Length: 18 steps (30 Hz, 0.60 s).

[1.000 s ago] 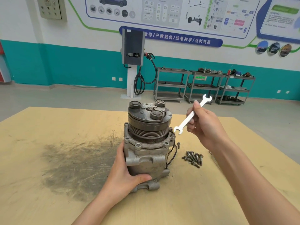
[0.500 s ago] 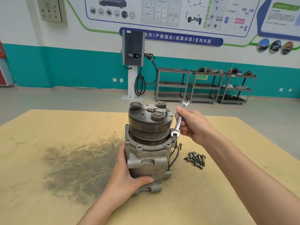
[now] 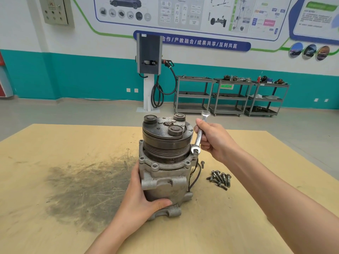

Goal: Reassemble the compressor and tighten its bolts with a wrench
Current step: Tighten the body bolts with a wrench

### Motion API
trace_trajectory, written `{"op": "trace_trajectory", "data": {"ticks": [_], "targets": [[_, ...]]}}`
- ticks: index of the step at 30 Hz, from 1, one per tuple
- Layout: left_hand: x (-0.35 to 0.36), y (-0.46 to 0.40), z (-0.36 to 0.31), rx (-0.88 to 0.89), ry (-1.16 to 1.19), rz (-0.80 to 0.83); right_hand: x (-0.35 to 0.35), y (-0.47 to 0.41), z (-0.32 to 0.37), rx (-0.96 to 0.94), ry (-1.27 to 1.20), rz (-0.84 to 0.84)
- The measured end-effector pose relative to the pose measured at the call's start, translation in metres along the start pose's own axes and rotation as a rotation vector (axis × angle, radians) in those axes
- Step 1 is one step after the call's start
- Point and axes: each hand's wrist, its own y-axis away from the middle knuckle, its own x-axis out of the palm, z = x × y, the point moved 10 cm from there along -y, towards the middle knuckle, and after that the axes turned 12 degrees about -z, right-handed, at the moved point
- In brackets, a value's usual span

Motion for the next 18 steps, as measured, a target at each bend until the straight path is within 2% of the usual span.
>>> {"op": "trace_trajectory", "data": {"ticks": [3, 12, 18], "targets": [[0.000, -0.001, 0.000, -0.002, -0.009, 0.001, 0.005, -0.001, 0.008, -0.052, -0.003, 0.037], [0.002, -0.002, 0.002, 0.046, 0.009, 0.002, 0.017, -0.001, 0.009, -0.044, 0.001, 0.118], [0.002, -0.002, 0.002, 0.056, 0.011, 0.014, 0.015, -0.002, -0.004, 0.054, 0.057, 0.050]]}}
